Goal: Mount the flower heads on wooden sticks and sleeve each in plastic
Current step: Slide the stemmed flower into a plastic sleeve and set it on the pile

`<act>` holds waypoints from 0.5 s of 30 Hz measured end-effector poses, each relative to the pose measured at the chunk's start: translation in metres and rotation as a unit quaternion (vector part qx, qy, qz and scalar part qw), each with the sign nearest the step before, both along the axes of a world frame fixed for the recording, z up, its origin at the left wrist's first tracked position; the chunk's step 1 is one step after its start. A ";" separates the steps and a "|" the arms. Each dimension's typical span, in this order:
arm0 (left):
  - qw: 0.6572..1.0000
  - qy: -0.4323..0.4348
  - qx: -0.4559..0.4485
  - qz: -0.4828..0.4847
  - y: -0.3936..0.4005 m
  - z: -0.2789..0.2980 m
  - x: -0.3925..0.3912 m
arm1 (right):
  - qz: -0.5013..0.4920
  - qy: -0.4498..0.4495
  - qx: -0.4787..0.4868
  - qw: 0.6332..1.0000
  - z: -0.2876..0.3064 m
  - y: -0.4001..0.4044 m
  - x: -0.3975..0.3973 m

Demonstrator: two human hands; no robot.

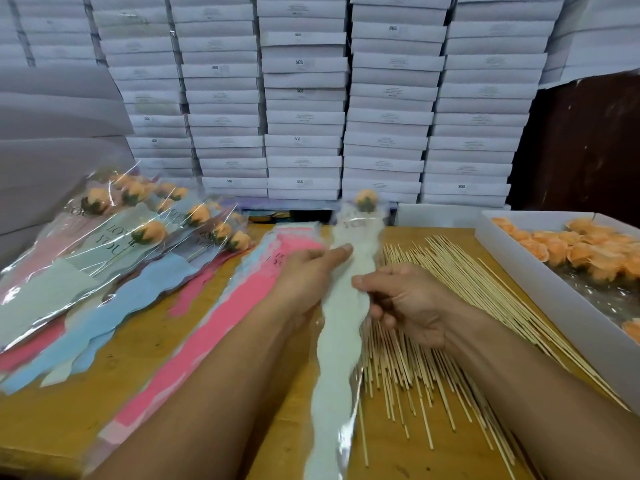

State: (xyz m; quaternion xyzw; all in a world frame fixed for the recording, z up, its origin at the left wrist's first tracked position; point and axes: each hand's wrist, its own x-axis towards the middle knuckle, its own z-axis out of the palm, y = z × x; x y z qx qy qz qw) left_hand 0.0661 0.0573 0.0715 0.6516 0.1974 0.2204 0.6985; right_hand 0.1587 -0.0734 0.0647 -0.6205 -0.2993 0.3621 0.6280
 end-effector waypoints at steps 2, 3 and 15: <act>0.991 0.067 0.118 -0.004 -0.005 0.008 -0.003 | -0.044 0.015 0.029 0.999 -0.001 0.000 0.006; 0.979 0.098 0.180 -0.004 -0.007 0.012 -0.005 | -0.059 0.020 0.038 0.997 -0.002 0.000 0.008; 0.974 0.078 0.212 0.007 -0.010 0.033 -0.050 | -0.057 0.043 0.091 0.993 0.002 -0.002 0.009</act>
